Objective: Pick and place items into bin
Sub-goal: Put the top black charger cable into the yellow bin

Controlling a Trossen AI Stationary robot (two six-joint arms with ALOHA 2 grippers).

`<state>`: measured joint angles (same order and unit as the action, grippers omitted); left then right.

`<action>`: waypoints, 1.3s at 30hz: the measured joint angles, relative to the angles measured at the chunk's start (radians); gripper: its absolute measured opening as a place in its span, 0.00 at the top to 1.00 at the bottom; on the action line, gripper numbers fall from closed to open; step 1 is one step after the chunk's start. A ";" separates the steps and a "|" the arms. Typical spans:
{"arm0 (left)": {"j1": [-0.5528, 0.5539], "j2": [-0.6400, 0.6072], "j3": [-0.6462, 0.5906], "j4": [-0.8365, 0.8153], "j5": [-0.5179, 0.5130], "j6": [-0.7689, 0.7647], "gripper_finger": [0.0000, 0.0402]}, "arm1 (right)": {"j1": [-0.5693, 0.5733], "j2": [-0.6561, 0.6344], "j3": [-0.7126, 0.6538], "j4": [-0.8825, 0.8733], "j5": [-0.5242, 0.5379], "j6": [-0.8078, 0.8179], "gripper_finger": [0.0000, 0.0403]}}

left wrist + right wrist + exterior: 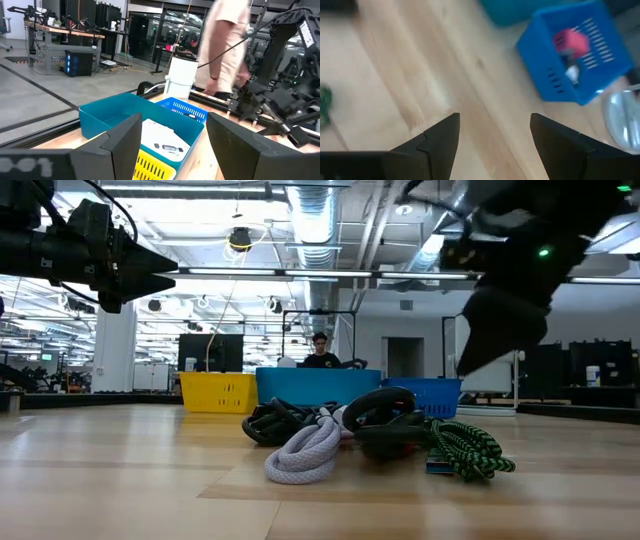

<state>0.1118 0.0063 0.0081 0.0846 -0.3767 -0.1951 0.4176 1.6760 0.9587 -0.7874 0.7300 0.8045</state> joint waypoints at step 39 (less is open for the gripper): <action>-0.024 0.010 0.000 0.057 0.154 -0.375 0.47 | 0.152 0.000 -0.200 0.327 0.350 0.086 0.41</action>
<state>0.0874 0.0162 0.0080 0.1420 -0.2231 -0.5705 0.5697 1.6756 0.7589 -0.4601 1.0801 0.8900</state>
